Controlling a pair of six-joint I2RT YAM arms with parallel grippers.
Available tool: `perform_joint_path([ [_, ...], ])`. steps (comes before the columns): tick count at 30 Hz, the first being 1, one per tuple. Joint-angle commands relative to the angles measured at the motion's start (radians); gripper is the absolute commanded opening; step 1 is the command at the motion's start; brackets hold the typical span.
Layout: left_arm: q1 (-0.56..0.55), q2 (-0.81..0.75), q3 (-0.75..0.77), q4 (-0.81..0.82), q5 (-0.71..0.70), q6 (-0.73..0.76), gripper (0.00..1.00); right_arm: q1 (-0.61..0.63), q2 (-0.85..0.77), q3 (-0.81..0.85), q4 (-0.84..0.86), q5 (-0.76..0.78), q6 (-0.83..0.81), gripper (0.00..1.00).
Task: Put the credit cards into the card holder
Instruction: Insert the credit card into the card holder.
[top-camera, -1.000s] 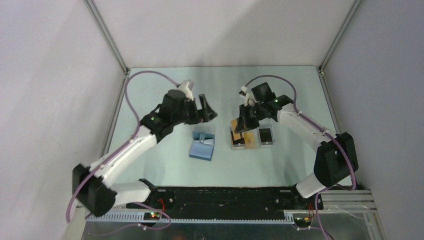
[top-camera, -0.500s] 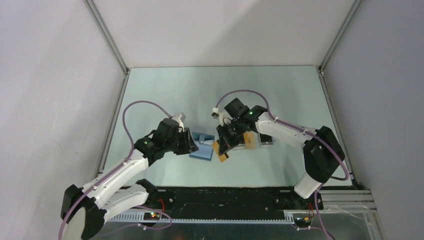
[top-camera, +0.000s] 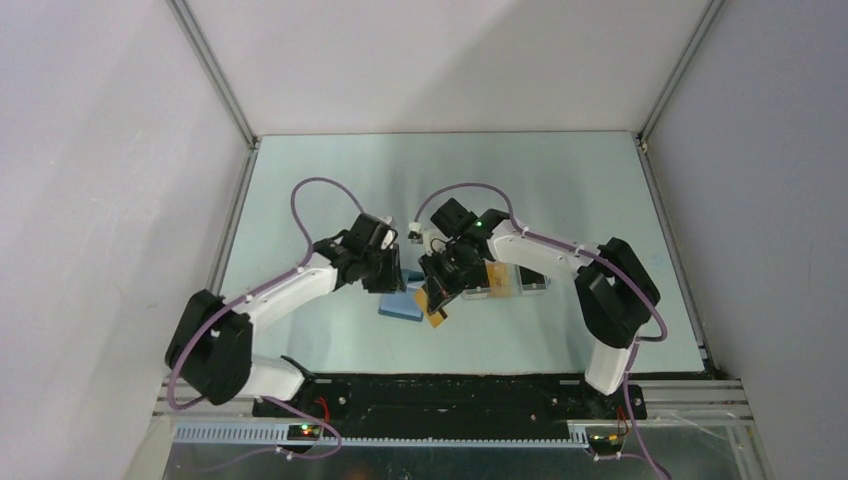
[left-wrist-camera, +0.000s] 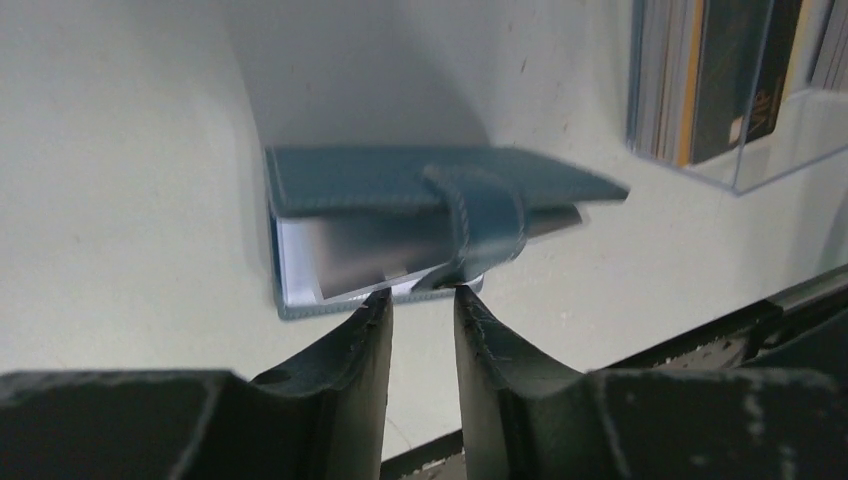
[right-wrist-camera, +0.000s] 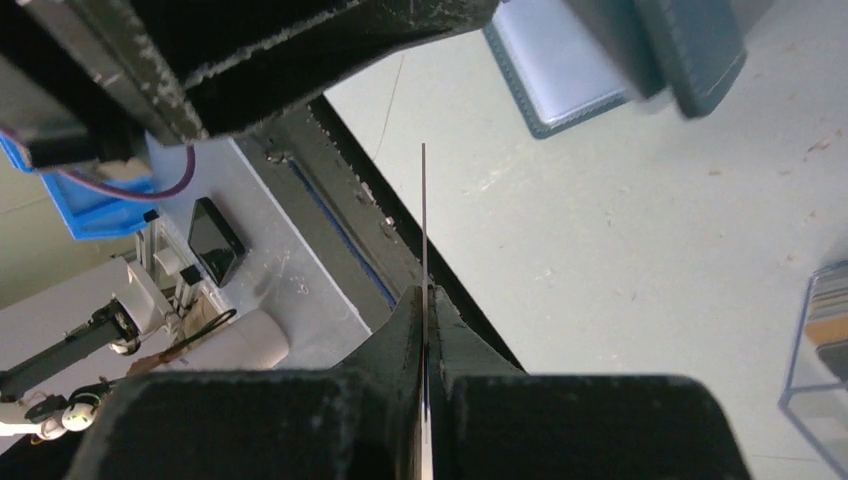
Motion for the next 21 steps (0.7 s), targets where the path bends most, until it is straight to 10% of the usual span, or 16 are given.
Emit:
perform_joint_path([
  [1,0.014,0.063,0.1,0.02,-0.065,0.059,0.34,0.003,0.061,0.085,-0.018,0.04,-0.01,0.0],
  [12,0.051,0.269,0.246,0.02,-0.087,0.122,0.36,-0.029,0.247,0.257,-0.015,0.174,0.004,0.0],
  [21,0.065,0.087,0.18,0.007,0.001,0.091,0.52,-0.094,0.396,0.38,-0.033,0.168,0.046,0.0],
])
